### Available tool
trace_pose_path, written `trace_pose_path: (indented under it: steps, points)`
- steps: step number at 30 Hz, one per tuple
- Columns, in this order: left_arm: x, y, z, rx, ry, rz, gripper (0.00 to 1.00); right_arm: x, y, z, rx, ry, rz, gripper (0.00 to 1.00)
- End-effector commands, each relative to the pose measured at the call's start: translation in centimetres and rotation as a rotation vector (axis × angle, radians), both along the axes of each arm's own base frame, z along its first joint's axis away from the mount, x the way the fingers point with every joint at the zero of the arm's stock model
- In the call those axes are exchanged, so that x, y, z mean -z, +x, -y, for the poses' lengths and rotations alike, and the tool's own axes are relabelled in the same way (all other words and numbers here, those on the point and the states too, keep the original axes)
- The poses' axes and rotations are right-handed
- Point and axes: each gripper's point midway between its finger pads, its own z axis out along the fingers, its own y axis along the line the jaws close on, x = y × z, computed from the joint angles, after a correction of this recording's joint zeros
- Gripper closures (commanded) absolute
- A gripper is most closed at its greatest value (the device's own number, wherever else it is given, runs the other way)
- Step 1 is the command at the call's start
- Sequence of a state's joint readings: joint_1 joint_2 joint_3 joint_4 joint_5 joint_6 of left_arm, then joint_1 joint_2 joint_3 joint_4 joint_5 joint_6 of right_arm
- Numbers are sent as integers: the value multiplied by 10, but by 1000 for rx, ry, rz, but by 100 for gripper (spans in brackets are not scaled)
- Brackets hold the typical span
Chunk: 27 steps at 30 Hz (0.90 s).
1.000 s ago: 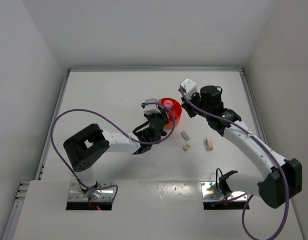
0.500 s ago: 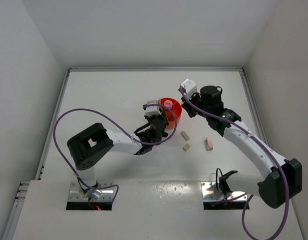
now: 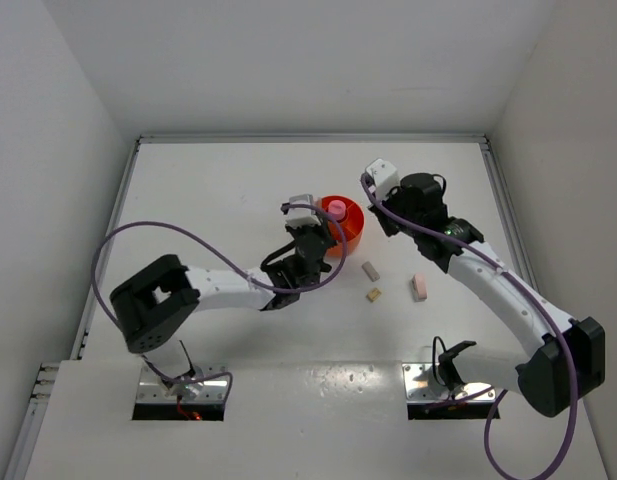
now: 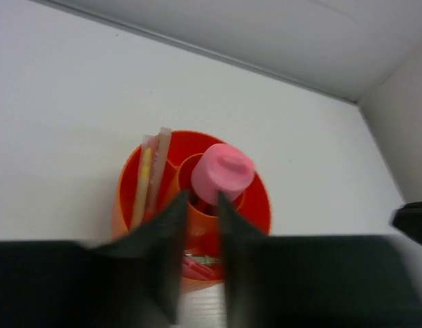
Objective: Sort the stationery into containers
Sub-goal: Place the pen in the storage box, then pick up the stapler from the center of the board.
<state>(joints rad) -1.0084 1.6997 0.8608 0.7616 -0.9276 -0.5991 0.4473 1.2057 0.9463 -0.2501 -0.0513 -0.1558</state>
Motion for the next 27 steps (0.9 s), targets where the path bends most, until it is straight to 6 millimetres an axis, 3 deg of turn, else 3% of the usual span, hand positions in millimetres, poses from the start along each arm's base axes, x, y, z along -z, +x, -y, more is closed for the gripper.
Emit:
trace_pose_path:
  steps: [1, 2, 3, 4, 5, 6, 7, 8, 9, 10, 11, 13, 15, 16, 17, 21, 23, 27]
  points:
    - [-63, -19, -5, 24, -73, 77, 93, -14, 7, 39, 190, -80, 50, 100]
    - [-59, -22, -11, 25, 6, 29, 100, 2, 1, 49, 224, -127, 13, 100]
    - [-91, -27, -9, 63, -50, 33, 100, 7, -2, 58, 253, -161, -5, 94]
    - [-95, -32, -8, 97, -11, 6, 100, 27, -8, 73, 296, -225, -56, 65]
    - [-78, -37, -15, 130, 98, -84, 99, 46, -19, 81, 302, -283, -125, 50]
    - [-81, -41, -14, 180, 121, -113, 93, 62, -25, 89, 314, -322, -175, 41]
    - [-95, -50, -10, 272, 122, -122, 59, 80, -34, 97, 319, -355, -228, 26]
    - [-81, -56, -21, 291, 182, -184, 44, 91, -42, 100, 313, -383, -270, 24]
    - [-80, -64, -24, 322, 202, -199, 35, 104, -46, 106, 326, -401, -316, 24]
    - [-66, -69, -34, 336, 230, -236, 22, 108, -47, 112, 350, -412, -339, 32]
    - [-72, -74, -47, 340, 229, -230, 21, 114, -51, 113, 346, -428, -365, 39]
    - [-46, -83, -69, 332, 278, -276, 21, 124, -54, 119, 373, -432, -424, 49]
    - [-45, -90, -91, 321, 267, -266, 19, 134, -63, 119, 358, -434, -494, 56]
    - [-28, -94, -101, 311, 285, -288, 18, 134, -59, 119, 383, -419, -503, 59]
    - [-25, -95, -108, 305, 280, -292, 18, 140, -61, 120, 380, -436, -531, 61]
    - [-26, -102, -120, 311, 254, -258, 18, 155, -65, 120, 404, -395, -596, 61]
    - [-28, -105, -118, 330, 245, -253, 18, 157, -66, 116, 399, -358, -614, 56]
    - [-29, -106, -113, 356, 249, -255, 18, 160, -69, 127, 443, -353, -648, 50]
